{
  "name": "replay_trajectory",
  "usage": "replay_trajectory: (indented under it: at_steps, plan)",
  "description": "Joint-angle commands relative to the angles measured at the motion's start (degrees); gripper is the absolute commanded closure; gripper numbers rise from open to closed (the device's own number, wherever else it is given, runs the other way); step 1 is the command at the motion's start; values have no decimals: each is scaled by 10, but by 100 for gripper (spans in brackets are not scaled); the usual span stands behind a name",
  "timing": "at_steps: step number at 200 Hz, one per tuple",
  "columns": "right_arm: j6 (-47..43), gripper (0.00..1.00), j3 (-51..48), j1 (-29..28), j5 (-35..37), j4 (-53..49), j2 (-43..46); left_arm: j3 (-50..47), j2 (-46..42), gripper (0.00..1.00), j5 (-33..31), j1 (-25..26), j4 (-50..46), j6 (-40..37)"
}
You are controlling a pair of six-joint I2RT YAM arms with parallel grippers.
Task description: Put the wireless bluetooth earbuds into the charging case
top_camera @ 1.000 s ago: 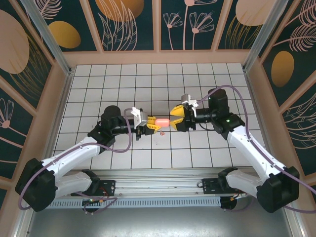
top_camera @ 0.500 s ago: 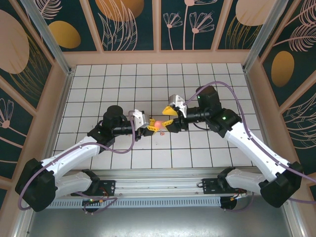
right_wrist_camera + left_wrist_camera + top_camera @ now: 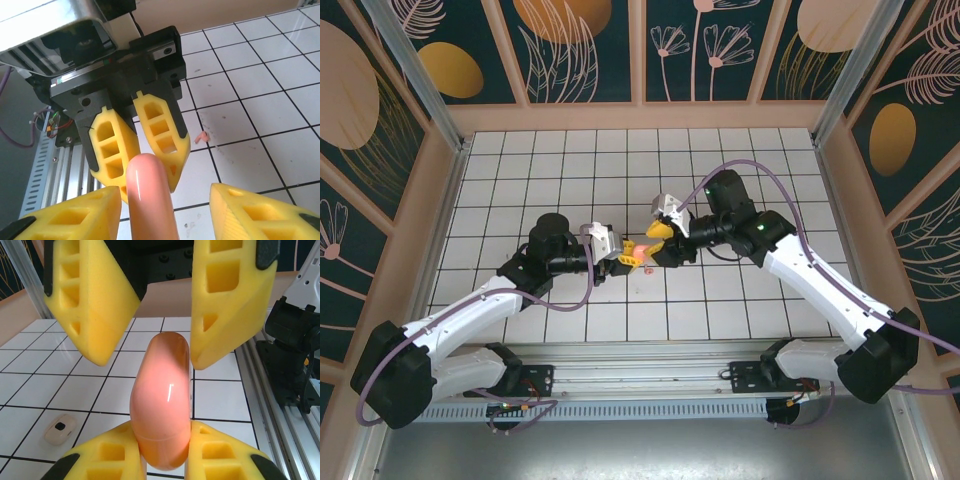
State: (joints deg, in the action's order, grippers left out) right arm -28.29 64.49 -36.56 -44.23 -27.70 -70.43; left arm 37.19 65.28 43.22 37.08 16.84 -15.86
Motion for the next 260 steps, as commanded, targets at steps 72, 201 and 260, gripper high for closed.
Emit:
replay_trajectory:
  at_steps: [72, 201, 260]
  plan:
    - [-23, 67, 19, -5, -17, -24, -8, 17, -8, 82, 16, 1, 27, 9]
    - [-37, 82, 9, -4, -28, -15, 17, 40, 15, 59, 41, 1, 19, 30]
    - [-38, 82, 5, -4, -34, -2, 31, 38, 14, 56, 36, 1, 6, 25]
